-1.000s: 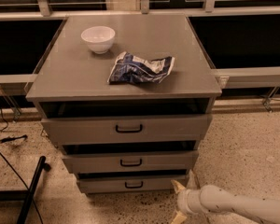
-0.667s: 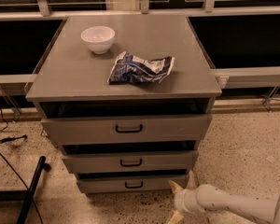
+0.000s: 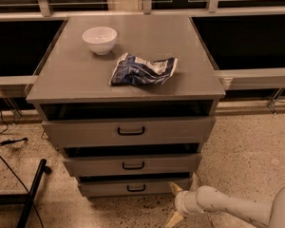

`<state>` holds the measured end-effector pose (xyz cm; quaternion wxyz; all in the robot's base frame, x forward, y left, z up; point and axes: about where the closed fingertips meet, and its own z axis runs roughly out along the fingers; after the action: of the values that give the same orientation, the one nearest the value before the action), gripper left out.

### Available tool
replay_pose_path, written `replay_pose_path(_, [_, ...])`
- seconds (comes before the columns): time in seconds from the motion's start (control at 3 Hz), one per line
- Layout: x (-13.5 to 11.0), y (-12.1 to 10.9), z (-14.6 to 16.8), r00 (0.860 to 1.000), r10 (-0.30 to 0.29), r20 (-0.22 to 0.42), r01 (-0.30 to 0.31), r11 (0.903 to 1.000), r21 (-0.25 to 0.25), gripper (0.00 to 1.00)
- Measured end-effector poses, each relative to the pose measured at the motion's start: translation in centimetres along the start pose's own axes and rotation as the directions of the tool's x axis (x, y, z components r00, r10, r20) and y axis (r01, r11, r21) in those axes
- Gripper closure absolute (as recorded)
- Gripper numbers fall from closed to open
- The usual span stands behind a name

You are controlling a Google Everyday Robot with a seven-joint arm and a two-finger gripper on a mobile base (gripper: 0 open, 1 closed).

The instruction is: Open bottom drawer

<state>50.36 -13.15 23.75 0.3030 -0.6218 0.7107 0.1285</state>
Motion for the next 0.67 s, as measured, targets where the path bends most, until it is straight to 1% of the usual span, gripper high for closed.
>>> replay_pose_path(0.33, [0.0,-1.1,1.1,1.000,-0.013,-0.005,0.013,0.9999,0.001,0.00])
replay_pose_path(0.67, [0.2,-2.0,2.3,0.999,-0.039,-0.019,0.039,0.9992,-0.003,0.00])
